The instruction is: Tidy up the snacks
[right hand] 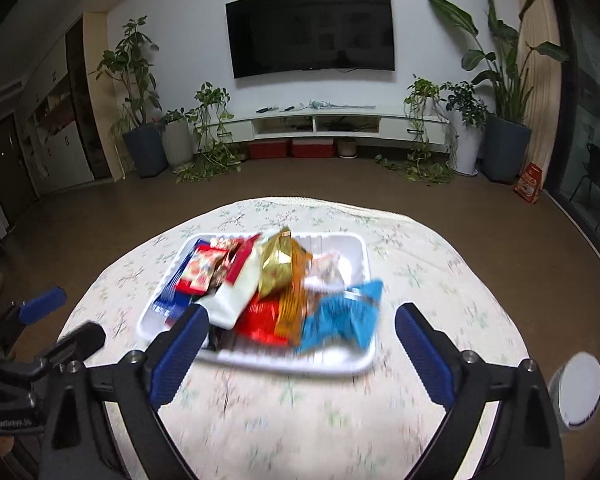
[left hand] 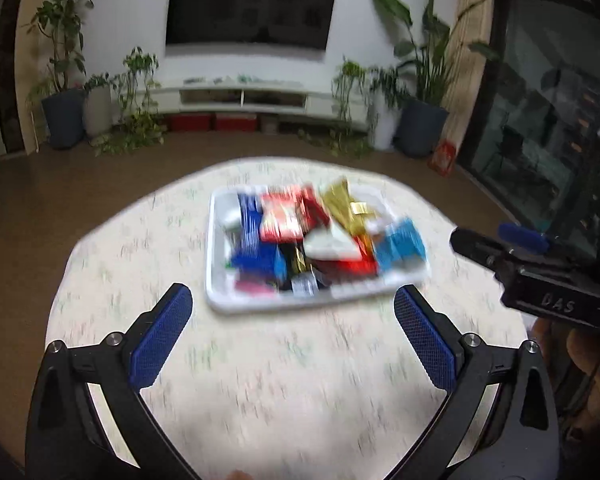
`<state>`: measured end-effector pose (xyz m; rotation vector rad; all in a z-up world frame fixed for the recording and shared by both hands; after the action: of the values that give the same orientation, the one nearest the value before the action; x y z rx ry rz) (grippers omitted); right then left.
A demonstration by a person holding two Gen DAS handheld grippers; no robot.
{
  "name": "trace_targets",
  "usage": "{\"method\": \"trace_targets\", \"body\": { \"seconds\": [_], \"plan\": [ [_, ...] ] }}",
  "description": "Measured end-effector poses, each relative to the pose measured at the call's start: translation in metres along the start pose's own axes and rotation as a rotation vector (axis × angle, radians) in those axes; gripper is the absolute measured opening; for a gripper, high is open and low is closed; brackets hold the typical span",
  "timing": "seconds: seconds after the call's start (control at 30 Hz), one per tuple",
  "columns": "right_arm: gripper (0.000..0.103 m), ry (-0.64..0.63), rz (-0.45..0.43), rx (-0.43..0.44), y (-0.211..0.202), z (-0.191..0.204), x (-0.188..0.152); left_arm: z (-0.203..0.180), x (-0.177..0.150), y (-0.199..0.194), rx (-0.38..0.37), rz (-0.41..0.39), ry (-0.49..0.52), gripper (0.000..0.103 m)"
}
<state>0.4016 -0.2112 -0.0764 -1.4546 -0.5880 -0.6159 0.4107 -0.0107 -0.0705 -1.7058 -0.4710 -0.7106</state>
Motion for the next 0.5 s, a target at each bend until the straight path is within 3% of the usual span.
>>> {"method": "trace_targets", "body": {
  "seconds": [0.2, 0.33, 0.5],
  "plan": [
    [0.097, 0.042, -0.009, -0.015, -0.047, -0.001, -0.048, -0.014, -0.040, -0.045, 0.016, -0.046, -0.069, 0.103],
    [0.097, 0.033, -0.037, -0.024, -0.079, 0.000, -0.074, -0.004, -0.059, -0.072, 0.244, -0.055, -0.099, 0.102],
    [0.097, 0.067, -0.067, -0.020, -0.112, -0.007, -0.091, -0.008, -0.076, -0.098, 0.331, -0.066, -0.093, 0.102]
  ]
}}
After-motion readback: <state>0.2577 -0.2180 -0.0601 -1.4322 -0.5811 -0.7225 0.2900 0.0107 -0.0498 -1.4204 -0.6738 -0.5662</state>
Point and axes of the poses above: each gripper's, at about its wrist camera, not at the fingertips, and y roughly the way its jaws point, z to its left, x to its top, the point moved 9 cm from there along y, roughly the way its jaws point, and after that the axes turned 6 degrees about z, right-handed, at the moved point
